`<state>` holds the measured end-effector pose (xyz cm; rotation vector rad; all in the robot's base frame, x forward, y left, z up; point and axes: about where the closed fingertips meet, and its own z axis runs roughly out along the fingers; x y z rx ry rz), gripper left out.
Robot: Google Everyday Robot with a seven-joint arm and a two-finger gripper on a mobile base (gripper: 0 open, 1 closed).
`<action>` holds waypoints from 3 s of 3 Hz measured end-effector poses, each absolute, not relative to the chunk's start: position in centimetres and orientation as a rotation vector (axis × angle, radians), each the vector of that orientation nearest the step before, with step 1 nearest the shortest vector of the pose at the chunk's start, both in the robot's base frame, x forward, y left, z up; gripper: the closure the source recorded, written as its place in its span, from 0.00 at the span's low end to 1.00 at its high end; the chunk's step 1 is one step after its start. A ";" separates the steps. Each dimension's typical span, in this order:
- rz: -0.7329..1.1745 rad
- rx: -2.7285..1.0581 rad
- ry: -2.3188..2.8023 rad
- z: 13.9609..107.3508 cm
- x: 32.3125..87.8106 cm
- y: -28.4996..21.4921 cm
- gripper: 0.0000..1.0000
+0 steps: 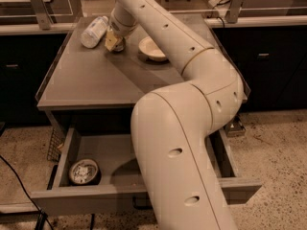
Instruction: Place green can into top drawer
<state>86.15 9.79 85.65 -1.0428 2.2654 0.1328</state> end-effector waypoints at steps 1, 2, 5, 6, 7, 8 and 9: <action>0.133 -1.045 2.265 85.6 86.1 9.8 1.00; 0.133 -1.045 2.265 85.6 86.1 9.8 1.00; 0.138 -1.159 2.199 89.0 83.1 4.3 1.00; 0.148 -1.231 2.164 90.1 81.5 2.0 1.00; 0.178 -1.396 2.100 91.1 78.5 -1.1 1.00; 0.180 -1.395 2.101 91.1 78.5 -1.1 1.00; 0.188 -1.459 2.041 91.8 77.1 -1.7 1.00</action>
Offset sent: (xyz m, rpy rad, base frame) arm 0.0001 -0.0011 0.0049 -0.0011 -0.0081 0.0069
